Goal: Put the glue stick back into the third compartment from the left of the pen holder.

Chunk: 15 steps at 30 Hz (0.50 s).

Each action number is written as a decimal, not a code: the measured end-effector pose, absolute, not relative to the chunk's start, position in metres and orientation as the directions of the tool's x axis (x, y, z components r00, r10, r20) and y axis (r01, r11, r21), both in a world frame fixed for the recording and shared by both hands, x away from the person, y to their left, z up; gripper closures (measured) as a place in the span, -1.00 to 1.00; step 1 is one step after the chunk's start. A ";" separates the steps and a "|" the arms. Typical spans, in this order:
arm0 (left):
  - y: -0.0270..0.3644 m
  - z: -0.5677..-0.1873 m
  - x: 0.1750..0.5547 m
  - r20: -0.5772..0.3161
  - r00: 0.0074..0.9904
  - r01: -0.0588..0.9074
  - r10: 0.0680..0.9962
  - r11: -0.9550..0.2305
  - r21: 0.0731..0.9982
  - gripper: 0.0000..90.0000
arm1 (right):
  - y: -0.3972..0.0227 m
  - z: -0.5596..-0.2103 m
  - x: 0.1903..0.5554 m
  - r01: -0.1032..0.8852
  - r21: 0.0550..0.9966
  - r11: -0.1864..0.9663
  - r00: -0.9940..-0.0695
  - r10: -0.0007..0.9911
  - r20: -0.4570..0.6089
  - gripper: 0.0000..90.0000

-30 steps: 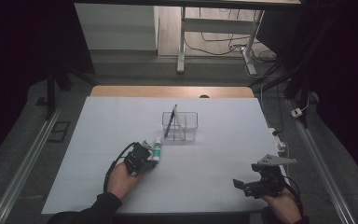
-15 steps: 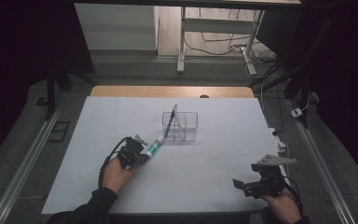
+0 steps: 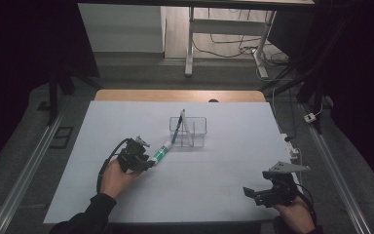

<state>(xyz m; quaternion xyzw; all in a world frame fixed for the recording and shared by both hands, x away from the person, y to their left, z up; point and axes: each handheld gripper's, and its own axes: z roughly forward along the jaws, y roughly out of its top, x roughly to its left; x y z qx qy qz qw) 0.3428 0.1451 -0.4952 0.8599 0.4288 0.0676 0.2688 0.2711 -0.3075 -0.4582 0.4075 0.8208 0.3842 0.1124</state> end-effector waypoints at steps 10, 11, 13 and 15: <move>0.136 -0.487 0.373 -0.152 0.638 0.695 0.755 -0.480 0.536 -0.54 | -0.307 -0.458 0.271 0.585 0.720 0.373 -0.643 0.754 0.132 -1.00; 0.134 -0.487 0.377 -0.159 0.641 0.695 0.751 -0.479 0.536 -0.57 | -0.308 -0.459 0.272 0.584 0.722 0.371 -0.644 0.753 0.135 -1.00; 0.129 -0.488 0.385 -0.178 0.639 0.701 0.748 -0.472 0.536 -0.69 | -0.308 -0.459 0.272 0.585 0.721 0.371 -0.644 0.753 0.135 -1.00; 0.125 -0.490 0.391 -0.187 0.645 0.702 0.741 -0.477 0.529 -0.85 | -0.308 -0.459 0.272 0.585 0.722 0.369 -0.644 0.752 0.137 -1.00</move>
